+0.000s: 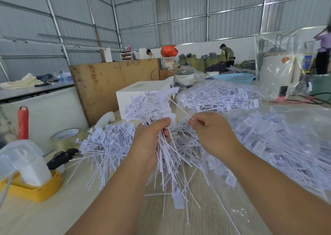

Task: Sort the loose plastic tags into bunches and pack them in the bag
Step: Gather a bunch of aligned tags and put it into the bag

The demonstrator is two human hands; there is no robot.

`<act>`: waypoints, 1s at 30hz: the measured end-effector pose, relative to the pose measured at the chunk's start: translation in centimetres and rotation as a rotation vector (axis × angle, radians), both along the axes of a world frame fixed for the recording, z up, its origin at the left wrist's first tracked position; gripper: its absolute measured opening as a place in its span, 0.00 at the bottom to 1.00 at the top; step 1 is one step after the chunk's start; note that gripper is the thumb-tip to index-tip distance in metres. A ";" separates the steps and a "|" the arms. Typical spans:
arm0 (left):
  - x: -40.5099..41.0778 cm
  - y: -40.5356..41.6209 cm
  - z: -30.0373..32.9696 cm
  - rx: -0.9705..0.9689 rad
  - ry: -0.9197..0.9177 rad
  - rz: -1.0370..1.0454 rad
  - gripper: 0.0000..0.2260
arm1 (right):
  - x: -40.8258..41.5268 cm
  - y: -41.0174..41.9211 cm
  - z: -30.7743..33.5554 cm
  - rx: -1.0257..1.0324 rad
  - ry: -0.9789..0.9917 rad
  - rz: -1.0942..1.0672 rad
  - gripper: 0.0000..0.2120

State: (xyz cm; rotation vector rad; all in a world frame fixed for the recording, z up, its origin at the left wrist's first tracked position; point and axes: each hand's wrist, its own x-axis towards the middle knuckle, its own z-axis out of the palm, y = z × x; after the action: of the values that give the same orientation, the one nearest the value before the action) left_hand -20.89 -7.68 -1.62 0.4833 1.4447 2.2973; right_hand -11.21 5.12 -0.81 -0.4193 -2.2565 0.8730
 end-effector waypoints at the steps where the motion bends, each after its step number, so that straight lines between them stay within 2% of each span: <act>1: -0.1 0.0 0.0 -0.011 -0.009 0.009 0.04 | 0.1 0.3 0.0 0.011 0.007 0.012 0.14; 3: -0.1 0.1 0.0 0.019 -0.049 0.011 0.03 | 0.1 0.8 0.2 0.067 0.014 0.006 0.11; 6: 0.0 0.2 0.0 0.052 -0.087 -0.012 0.03 | 0.3 1.4 0.1 0.203 0.023 -0.052 0.13; 9: 0.3 0.2 0.0 -0.010 -0.037 -0.060 0.04 | 0.4 0.9 -0.2 0.423 0.034 -0.089 0.11; 12: 1.1 0.4 0.1 -0.029 0.025 -0.110 0.02 | 0.3 -0.1 -0.3 0.620 0.087 -0.111 0.11; 15: 1.7 0.8 0.0 -0.007 0.089 -0.203 0.07 | 0.5 -1.1 -0.2 0.757 0.191 -0.212 0.10; 17: 2.0 1.0 -0.1 0.018 0.134 -0.255 0.09 | 0.9 -1.5 0.0 0.763 0.216 -0.273 0.15; 20: 2.6 1.1 -0.1 0.058 0.166 -0.329 0.06 | 1.3 -1.9 0.3 0.772 0.223 -0.295 0.11; 23: 2.7 1.0 -0.1 0.080 0.159 -0.370 0.14 | 1.3 -1.8 0.3 0.777 0.158 -0.266 0.06; 25: 2.7 1.0 -0.1 0.086 0.156 -0.373 0.18 | 1.2 -1.8 0.0 0.745 0.080 -0.243 0.08; 27: 2.8 1.0 0.0 0.068 0.159 -0.360 0.17 | 1.0 -1.9 0.0 0.664 0.035 -0.209 0.10; 30: 2.8 0.9 0.2 0.036 0.184 -0.323 0.10 | 0.8 -1.6 0.1 0.512 0.106 -0.074 0.07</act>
State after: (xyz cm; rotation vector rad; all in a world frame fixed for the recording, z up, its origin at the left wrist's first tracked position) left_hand -18.09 -6.81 -1.45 0.8898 1.2960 2.0661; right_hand -10.43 3.50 -0.75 -0.2114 -2.2442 0.2516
